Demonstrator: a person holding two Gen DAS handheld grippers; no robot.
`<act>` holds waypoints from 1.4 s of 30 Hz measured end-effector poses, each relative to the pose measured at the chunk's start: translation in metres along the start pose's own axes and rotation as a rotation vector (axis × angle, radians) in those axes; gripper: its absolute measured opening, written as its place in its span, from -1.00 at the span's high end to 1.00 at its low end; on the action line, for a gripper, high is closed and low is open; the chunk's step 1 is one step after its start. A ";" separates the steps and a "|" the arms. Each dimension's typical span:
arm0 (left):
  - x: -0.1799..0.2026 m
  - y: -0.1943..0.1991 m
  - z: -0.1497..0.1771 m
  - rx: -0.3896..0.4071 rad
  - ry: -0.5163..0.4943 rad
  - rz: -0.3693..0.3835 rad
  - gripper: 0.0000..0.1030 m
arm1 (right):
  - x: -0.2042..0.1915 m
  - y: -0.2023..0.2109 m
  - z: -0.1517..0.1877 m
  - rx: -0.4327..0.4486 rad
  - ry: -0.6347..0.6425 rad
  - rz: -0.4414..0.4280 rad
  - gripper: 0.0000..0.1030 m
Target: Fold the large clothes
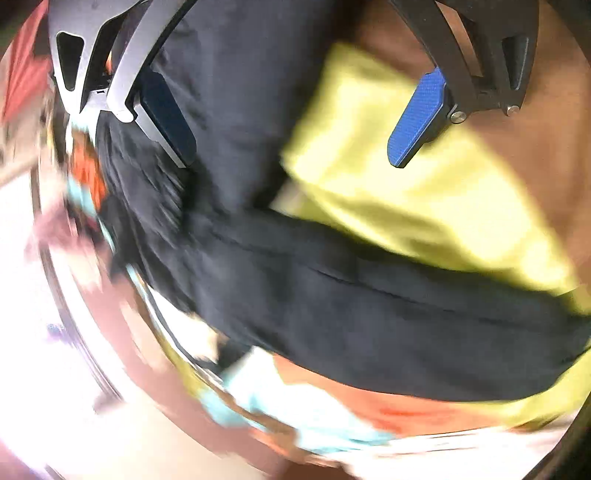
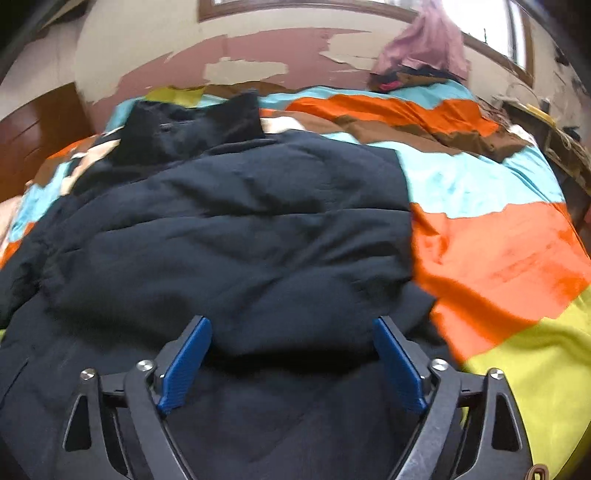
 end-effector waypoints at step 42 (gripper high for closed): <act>-0.016 0.097 -0.106 0.517 0.007 0.166 0.91 | -0.236 -0.066 -0.050 -0.030 0.260 -0.146 -1.00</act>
Point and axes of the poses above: each gripper's, at about its wrist camera, not at the fingertips, and y roughly against the way its jaws point, x to its right, z to its underside, the point moved 2 cm from there along -y, roughly the way its jaws point
